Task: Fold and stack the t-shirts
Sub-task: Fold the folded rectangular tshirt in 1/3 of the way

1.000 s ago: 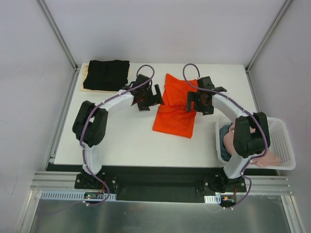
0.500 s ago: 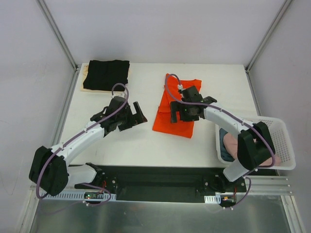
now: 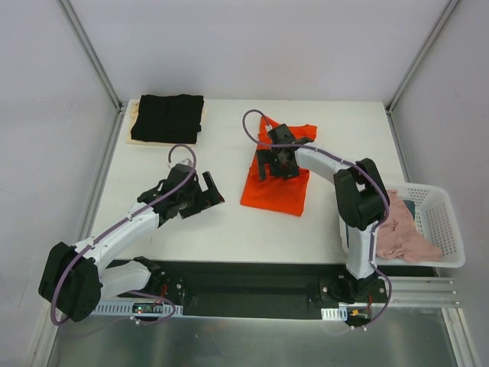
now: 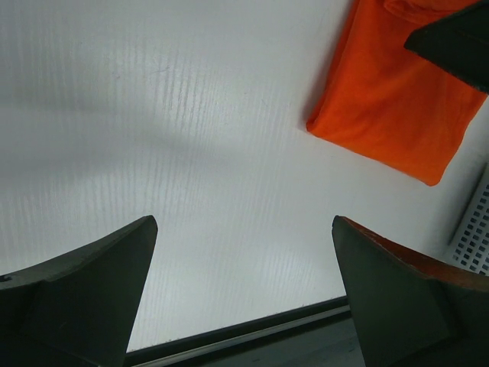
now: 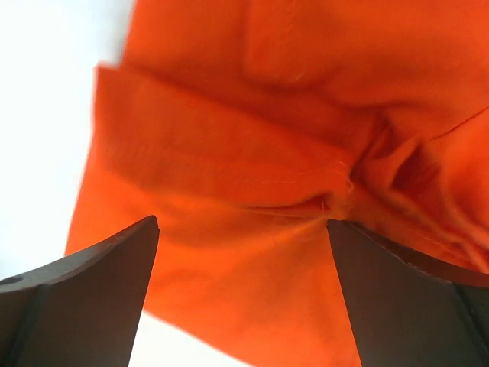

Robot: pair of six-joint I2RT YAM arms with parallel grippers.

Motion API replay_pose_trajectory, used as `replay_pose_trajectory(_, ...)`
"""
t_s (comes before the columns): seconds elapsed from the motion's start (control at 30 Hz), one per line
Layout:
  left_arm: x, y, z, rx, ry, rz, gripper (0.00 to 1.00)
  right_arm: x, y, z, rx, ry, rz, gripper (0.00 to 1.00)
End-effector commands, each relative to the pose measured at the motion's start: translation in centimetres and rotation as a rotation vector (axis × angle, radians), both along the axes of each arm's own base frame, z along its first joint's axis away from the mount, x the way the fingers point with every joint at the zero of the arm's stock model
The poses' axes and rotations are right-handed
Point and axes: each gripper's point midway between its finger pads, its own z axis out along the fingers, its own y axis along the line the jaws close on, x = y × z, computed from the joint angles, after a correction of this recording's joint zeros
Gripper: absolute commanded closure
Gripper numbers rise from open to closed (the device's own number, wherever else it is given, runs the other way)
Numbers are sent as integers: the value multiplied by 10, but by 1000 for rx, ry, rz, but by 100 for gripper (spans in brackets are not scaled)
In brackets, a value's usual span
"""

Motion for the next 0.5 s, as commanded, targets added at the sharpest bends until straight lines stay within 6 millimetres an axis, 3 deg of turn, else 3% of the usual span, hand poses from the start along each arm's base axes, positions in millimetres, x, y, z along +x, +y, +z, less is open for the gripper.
replay_pose_trajectory(0.0, 0, 7, 4, 10, -27, 30, 1, 52, -18, 9, -54, -121, -88, 3)
replay_pose_trajectory(0.17, 2, 10, 0, 33, -28, 40, 1, 94, -27, 17, -2, -188, -208, 3)
replay_pose_trajectory(0.27, 2, 10, -2, 41, -18, 35, 1, 109, -25, 21, 68, -189, -254, 3)
replay_pose_trajectory(0.37, 2, 10, -6, 46, -4, 33, 1, 126, -18, 34, 138, -235, -248, 3)
replay_pose_trajectory(0.43, 3, 9, -7, 48, 1, 32, 1, 148, -16, 50, 179, -297, -259, 3)
replay_pose_trajectory(0.47, 3, 8, -8, 48, 6, 29, 1, 154, -17, 42, 177, -289, -271, 3)
